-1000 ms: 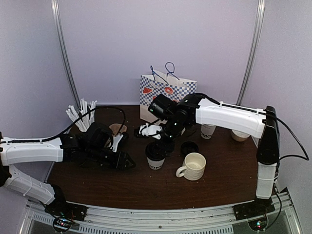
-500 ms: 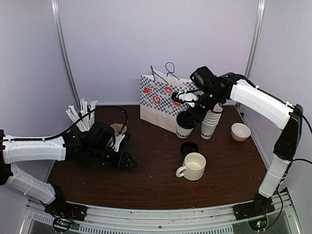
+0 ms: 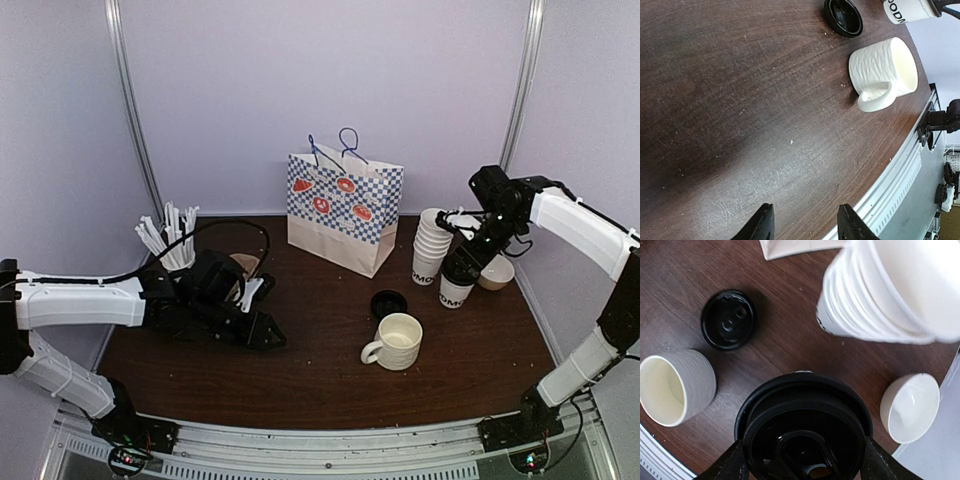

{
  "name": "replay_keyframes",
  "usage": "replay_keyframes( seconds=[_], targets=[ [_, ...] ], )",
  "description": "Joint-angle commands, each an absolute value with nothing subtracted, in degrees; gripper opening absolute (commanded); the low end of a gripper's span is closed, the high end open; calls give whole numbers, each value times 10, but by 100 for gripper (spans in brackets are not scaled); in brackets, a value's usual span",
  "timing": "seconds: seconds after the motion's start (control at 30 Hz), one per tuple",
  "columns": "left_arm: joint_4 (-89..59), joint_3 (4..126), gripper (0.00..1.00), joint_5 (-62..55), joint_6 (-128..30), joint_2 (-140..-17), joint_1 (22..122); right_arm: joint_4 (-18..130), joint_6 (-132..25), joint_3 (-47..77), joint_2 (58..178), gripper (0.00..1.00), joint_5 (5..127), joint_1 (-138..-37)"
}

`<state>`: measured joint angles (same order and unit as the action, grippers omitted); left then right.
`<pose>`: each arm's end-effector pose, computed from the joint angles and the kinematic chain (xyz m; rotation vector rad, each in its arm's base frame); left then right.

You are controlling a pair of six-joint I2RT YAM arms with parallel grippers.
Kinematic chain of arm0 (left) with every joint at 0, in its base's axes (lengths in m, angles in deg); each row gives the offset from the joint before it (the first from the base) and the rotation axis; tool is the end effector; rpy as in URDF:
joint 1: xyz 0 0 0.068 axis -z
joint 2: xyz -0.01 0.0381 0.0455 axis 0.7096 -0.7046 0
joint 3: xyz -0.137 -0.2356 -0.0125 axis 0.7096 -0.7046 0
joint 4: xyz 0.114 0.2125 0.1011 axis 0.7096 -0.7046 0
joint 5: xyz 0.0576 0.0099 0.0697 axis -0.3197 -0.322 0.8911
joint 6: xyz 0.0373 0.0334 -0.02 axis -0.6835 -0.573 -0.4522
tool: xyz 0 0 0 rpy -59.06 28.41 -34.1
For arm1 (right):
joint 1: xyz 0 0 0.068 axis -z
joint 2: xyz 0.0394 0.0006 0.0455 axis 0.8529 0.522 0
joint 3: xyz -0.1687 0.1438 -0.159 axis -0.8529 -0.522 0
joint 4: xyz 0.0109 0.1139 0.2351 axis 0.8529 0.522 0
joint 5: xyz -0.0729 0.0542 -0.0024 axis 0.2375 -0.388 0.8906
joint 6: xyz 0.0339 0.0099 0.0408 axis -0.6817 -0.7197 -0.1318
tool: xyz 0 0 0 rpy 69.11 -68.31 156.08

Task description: Pack the takeout coffee

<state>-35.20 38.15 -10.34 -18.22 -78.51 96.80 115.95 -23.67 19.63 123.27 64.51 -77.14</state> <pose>0.1596 -0.2161 0.2155 0.3569 2.6416 -0.9733 0.2788 0.0995 0.3101 -1.0019 2.5327 0.1854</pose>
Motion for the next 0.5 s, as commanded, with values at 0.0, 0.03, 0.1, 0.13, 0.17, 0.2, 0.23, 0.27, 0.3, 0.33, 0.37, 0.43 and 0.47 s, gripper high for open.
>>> replay_keyframes(
  seconds=[0.0,0.03,0.1,0.13,0.17,0.2,0.23,0.27,0.3,0.33,0.37,0.43,0.47],
  targets=[
    [-332,400,46,-116,-192,-792,970,1181,-220,151,1203,72,655,-693],
    [-332,400,46,-117,-192,-793,970,1183,-217,143,1198,72,653,-677],
    [-333,399,46,-118,-193,-791,970,1187,-211,132,1190,72,653,-647],
    [-333,399,47,-117,-193,-790,970,1189,-209,128,1186,72,654,-636],
    [-333,398,47,-117,-193,-790,970,1188,-207,123,1183,72,657,-625],
    [-333,399,47,-116,-194,-790,970,1188,-205,121,1181,72,660,-617],
    [-332,400,47,-117,-195,-791,970,1188,-205,120,1182,72,662,-609],
    [-333,401,47,-118,-196,-793,970,1189,-205,119,1185,72,660,-601],
    [-333,402,47,-119,-197,-794,970,1190,-205,119,1187,72,657,-595],
    [-334,404,47,-122,-198,-795,970,1190,-206,119,1191,72,653,-593],
    [-336,407,47,-123,-200,-797,970,1188,-207,117,1194,72,648,-585],
    [-340,412,47,-123,-203,-798,970,1180,-211,111,1196,72,641,-574],
    [-341,414,47,-123,-205,-798,970,1174,-212,106,1197,72,640,-572]
  ],
)
